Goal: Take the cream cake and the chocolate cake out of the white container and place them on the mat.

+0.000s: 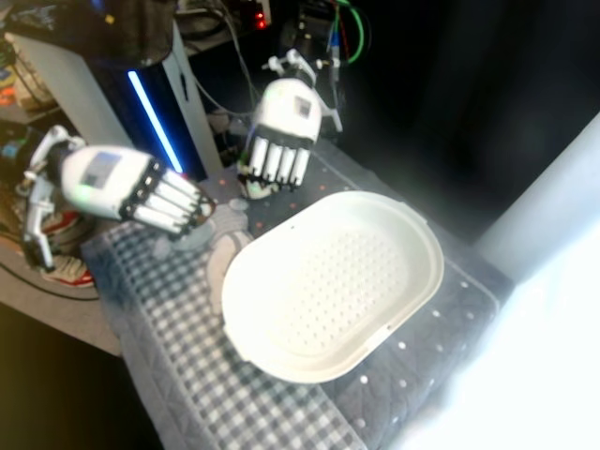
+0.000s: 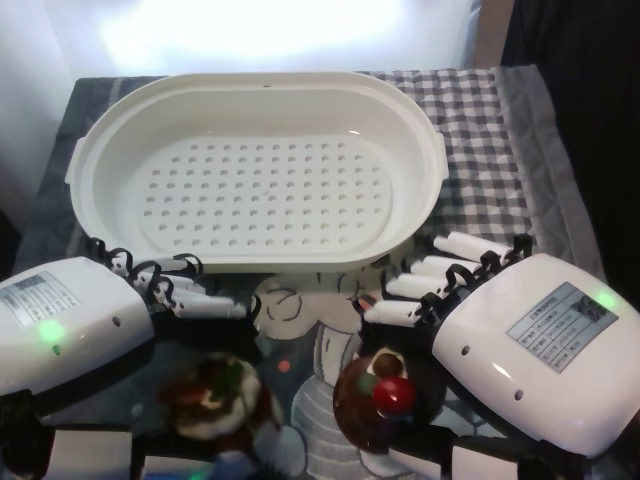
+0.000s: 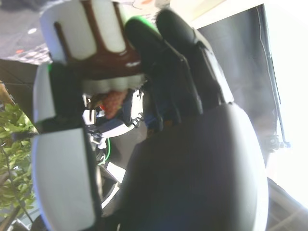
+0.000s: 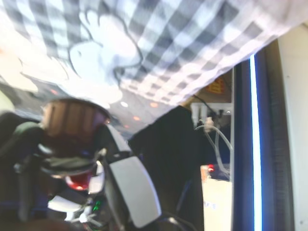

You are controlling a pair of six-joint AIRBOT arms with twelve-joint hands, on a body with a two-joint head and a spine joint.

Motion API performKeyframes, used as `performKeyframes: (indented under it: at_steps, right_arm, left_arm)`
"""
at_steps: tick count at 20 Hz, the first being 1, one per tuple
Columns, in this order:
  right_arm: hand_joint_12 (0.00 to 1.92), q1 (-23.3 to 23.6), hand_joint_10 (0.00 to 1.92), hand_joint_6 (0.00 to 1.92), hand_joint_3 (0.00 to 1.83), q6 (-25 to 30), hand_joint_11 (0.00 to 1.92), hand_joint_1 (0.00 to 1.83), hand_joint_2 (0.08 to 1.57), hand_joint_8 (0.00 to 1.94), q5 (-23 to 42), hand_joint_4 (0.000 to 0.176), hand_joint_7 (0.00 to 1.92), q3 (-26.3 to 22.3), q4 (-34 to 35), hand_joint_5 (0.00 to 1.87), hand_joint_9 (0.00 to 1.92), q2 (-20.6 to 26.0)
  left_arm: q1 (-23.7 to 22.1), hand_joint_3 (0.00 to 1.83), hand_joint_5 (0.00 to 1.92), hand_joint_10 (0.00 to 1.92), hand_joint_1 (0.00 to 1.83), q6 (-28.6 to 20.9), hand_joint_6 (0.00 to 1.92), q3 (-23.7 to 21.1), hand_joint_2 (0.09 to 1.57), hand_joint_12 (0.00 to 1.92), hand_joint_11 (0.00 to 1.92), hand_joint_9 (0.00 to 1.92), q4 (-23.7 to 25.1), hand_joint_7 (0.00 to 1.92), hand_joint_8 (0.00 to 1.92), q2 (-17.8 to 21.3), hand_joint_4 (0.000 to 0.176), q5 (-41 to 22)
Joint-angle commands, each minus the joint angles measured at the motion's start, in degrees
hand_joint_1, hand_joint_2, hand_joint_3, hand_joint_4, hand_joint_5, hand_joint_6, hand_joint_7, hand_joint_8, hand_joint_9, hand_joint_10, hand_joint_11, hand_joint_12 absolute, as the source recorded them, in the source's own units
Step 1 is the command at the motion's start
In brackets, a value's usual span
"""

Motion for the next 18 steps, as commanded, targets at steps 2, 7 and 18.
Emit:
performKeyframes:
  at_steps: [2,7,18]
  right_arm:
    - [1.65,0.42,1.21,0.73,0.00,0.27,0.13,1.07,0.93,1.05,6.74,0.000,0.36,0.06,-2.32,0.55,0.31,0.01]
    - [1.62,0.41,1.15,0.47,0.00,0.27,0.09,0.91,0.81,0.97,6.75,0.000,0.34,0.43,-1.46,0.58,0.27,0.01]
    - [1.65,0.42,1.43,1.12,0.05,0.27,0.38,0.61,1.07,1.35,13.34,0.000,0.44,1.08,-1.21,0.58,0.46,2.53]
  left_arm:
    - [-0.24,0.00,0.60,0.78,0.64,-0.51,0.13,0.14,1.02,1.46,0.17,0.38,0.45,0.60,0.18,0.00,0.000,-6.62]
    - [0.03,0.00,0.62,0.89,0.62,-0.54,0.03,0.59,0.89,1.55,0.14,0.31,-0.86,0.60,0.04,0.11,0.000,-7.01]
    - [1.71,0.00,0.71,1.09,0.78,-0.53,1.18,0.79,1.27,1.38,0.51,0.64,-5.34,0.70,0.82,3.23,0.132,-19.92]
